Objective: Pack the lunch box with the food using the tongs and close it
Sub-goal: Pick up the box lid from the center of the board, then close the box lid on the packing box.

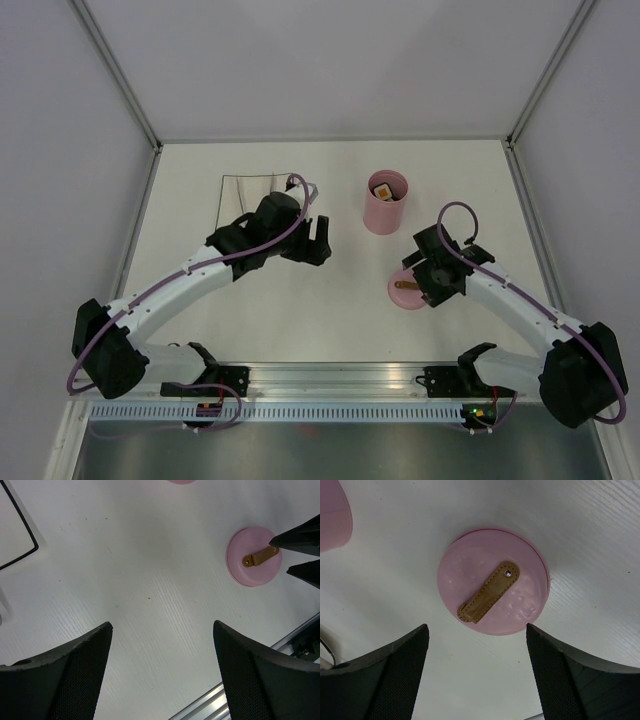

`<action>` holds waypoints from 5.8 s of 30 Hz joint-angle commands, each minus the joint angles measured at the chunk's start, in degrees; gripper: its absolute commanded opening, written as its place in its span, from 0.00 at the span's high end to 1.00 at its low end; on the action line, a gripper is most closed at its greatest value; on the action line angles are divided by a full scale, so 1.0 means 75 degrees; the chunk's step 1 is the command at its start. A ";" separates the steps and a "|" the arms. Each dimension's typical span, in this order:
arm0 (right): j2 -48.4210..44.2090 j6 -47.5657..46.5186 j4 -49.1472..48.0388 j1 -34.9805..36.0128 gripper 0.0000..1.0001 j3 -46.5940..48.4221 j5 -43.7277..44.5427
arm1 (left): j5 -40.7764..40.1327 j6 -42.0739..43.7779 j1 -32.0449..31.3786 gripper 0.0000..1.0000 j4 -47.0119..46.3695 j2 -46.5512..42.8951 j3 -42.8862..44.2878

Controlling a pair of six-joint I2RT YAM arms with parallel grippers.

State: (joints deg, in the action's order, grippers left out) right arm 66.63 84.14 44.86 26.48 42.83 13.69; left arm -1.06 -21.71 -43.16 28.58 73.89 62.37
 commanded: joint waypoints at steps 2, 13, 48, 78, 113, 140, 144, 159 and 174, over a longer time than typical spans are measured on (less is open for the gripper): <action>0.0104 0.1623 0.0147 0.0032 0.16 0.0161 0.0096 | -0.0163 -0.0035 -0.0035 0.14 -0.0178 -0.0218 -0.0136; 0.1169 0.2317 -0.0123 0.0020 0.19 0.0242 -0.0490 | -0.0386 0.0177 -0.0035 0.12 0.0092 -0.0442 -0.0382; 0.1043 -0.5239 0.0862 0.0465 1.00 0.3592 0.0519 | -0.0151 0.0236 -0.0035 0.11 0.0326 0.0004 0.0204; 0.5599 -0.9168 0.3322 0.0454 0.99 1.0684 0.2451 | -0.1030 0.0141 -0.0023 0.11 0.0889 -0.0044 0.0543; 0.6901 -0.9636 0.1754 0.0571 1.00 1.0145 0.1678 | -0.1042 0.0458 -0.0023 0.11 0.0912 0.0836 0.0907; 0.6057 -0.9918 0.1731 0.0571 1.00 1.0403 0.1608 | -0.0937 0.0399 -0.0023 0.11 0.0889 0.1047 0.1071; 0.6303 -0.9918 0.1484 0.0571 1.00 1.0169 0.1479 | -0.0855 0.0329 -0.0023 0.11 0.0865 0.1094 0.1059; 0.6901 -1.0081 0.0628 0.0571 0.99 0.9477 0.0987 | -0.0468 0.0177 -0.0023 0.12 0.0819 0.1328 0.1282; 0.6761 -1.0492 0.0289 0.0513 0.98 0.9454 -0.0383 | -0.0375 -0.0139 0.0538 0.11 -0.0152 0.1830 0.2369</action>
State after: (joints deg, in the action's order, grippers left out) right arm 117.12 5.87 47.03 30.30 115.15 18.33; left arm -5.34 -20.14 -41.89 33.69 85.78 75.16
